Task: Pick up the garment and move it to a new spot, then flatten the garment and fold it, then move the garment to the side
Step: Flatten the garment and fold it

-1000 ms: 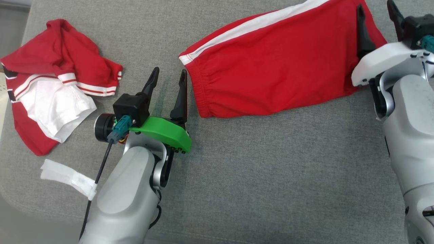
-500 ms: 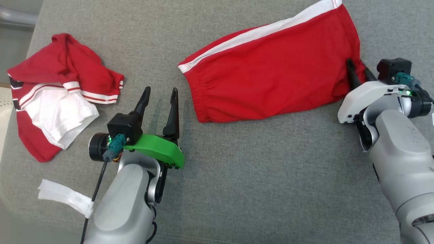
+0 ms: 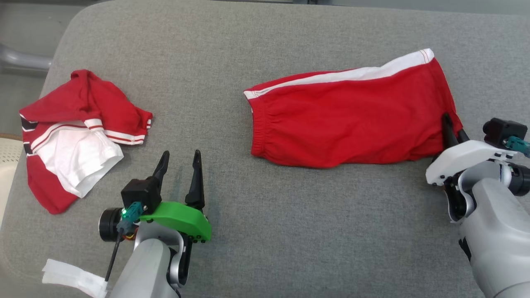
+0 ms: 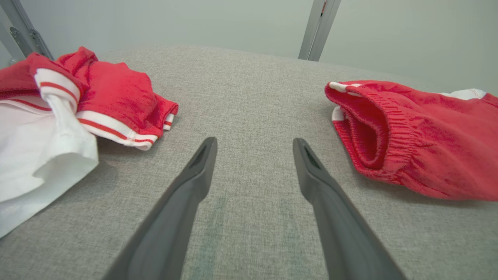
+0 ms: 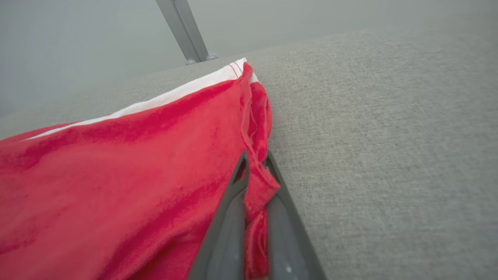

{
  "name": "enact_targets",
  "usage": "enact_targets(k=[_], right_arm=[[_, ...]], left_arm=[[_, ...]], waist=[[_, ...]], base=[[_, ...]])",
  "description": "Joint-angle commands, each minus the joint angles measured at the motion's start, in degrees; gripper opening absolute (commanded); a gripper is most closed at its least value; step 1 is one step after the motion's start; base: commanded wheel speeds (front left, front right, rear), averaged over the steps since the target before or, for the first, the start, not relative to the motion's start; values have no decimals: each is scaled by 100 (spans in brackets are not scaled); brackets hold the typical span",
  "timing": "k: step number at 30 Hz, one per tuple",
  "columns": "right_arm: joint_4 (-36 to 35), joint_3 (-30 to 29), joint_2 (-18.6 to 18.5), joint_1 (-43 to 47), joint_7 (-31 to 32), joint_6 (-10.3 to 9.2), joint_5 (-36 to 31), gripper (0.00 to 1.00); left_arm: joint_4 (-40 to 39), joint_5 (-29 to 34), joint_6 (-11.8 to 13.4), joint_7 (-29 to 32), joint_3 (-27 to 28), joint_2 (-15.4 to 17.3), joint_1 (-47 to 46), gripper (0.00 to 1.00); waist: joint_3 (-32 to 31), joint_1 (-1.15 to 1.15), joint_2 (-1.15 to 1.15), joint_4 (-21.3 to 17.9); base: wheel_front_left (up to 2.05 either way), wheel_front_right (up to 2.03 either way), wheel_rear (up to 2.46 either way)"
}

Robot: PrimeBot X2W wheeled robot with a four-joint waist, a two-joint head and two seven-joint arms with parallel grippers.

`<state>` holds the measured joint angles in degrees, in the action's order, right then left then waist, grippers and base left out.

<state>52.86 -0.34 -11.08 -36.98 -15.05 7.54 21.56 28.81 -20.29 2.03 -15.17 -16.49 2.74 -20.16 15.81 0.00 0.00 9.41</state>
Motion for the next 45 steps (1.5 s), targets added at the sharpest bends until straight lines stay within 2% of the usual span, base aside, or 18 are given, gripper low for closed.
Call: enact_targets(k=[1,6,10,14,18,25,26,27,28,29,31,35,45], right_arm=[[-130,-54,-71,214,-15,-10,62,0],[-632,-229,-192,505,-15,-10,100,0],[-1074,-21,-158,406,-16,-7,-112,0],[-1539,564,60,199,-16,-6,-249,0],[-1834,1410,363,61,-16,-6,-99,0],[-1596,2770,634,180,-4,-6,247,0],[-1548,2861,660,202,-6,-6,299,5],[-1492,2957,688,219,-7,-6,363,40],[-1451,3022,708,243,-9,-6,419,67],[-1416,3077,726,266,-11,-6,470,100],[-1420,3132,749,291,-12,-6,541,100],[-1512,2821,726,433,-14,-6,503,100],[-1979,811,683,1129,-15,-6,-633,100]], left_arm=[[-44,-13,5,5,88,30,133,100],[-159,-11,18,5,226,28,381,100],[-169,10,4,5,232,29,495,100],[-127,-89,3,5,146,29,535,100],[-94,-148,35,5,76,30,556,100],[-81,-132,58,5,10,28,598,100],[-83,-133,57,5,5,28,598,100],[-86,-137,68,5,4,28,599,100],[-87,-141,77,5,7,28,600,100],[-90,-138,83,5,12,27,601,100],[-106,-86,94,5,39,27,591,100],[-140,46,113,5,124,29,571,100],[-232,357,118,5,411,30,568,100]], waist=[[-201,0,0,-113],[-274,0,0,-129],[-286,0,0,-71],[-300,0,0,73],[-342,0,0,275],[-390,0,0,495],[-390,0,0,505],[-390,0,0,508],[-390,0,0,503],[-390,0,0,492],[-393,0,0,438],[-413,0,0,255],[-457,0,0,-217]], base=[[0,0,0],[0,0,0],[0,0,0],[0,0,0],[0,0,0],[0,0,0],[0,0,0],[0,0,0],[0,0,0],[0,0,0],[0,0,0],[0,0,0],[0,0,0]])
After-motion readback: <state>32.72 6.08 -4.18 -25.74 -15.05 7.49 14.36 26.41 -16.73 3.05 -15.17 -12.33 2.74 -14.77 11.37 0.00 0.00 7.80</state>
